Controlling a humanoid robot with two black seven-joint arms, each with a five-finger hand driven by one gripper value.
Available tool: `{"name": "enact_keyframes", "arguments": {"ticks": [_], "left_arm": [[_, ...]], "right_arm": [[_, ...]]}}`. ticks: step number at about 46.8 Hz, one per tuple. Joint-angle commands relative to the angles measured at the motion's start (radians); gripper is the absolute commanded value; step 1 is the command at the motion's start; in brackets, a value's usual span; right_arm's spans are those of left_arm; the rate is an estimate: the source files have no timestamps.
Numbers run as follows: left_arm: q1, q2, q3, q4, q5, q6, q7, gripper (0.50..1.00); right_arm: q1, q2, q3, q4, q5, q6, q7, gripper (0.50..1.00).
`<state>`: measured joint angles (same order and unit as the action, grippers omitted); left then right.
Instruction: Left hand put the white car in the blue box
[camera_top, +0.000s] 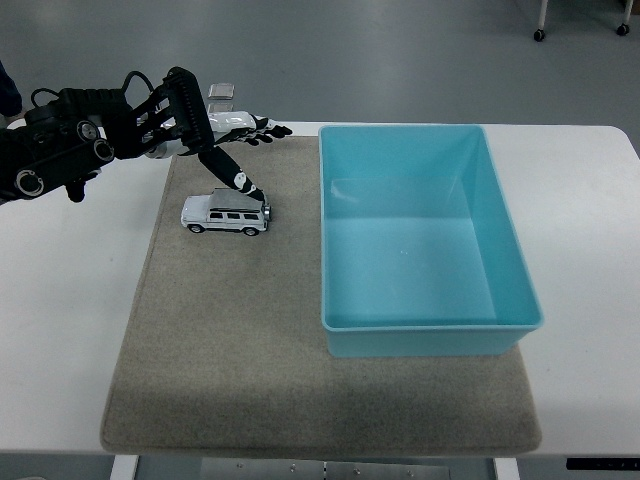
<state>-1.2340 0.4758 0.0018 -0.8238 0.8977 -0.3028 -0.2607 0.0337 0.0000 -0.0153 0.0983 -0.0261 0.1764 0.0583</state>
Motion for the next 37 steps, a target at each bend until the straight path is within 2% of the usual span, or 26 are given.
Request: {"name": "enact_keyframes", "arguments": {"ticks": [1, 10, 15, 20, 27, 31, 37], "left_arm": [[-0.004, 0.007, 0.006, -0.017, 0.061, -0.001, 0.000, 0.984], [-0.010, 0.020, 0.015, -0.058, 0.095, -0.012, -0.002, 0.984], [-0.041, 0.036, 0.024, -0.061, 0.104, -0.054, -0.005, 0.984], [-0.050, 0.050, 0.026, -0.061, 0.121, -0.096, -0.040, 0.981], [-0.045, 0.052, 0.024, -0.060, 0.245, -0.081, -0.049, 0.971], [-0.041, 0.053, 0.026, -0.061, 0.262, -0.071, -0.049, 0.971], [-0.038, 0.050, 0.027, -0.061, 0.271, -0.052, -0.048, 0.943]], "right_arm": [[0.000, 0.000, 0.000, 0.000, 0.000, 0.000, 0.000, 0.936], [0.000, 0.000, 0.000, -0.002, 0.000, 0.000, 0.000, 0.936], [0.000, 0.000, 0.000, 0.000, 0.000, 0.000, 0.000, 0.936], [0.000, 0.000, 0.000, 0.000, 0.000, 0.000, 0.000, 0.936], [0.000, 0.000, 0.000, 0.000, 0.000, 0.000, 0.000, 0.936], [0.000, 0.000, 0.000, 0.000, 0.000, 0.000, 0.000, 0.936], [0.000, 0.000, 0.000, 0.000, 0.000, 0.000, 0.000, 0.936]]}}
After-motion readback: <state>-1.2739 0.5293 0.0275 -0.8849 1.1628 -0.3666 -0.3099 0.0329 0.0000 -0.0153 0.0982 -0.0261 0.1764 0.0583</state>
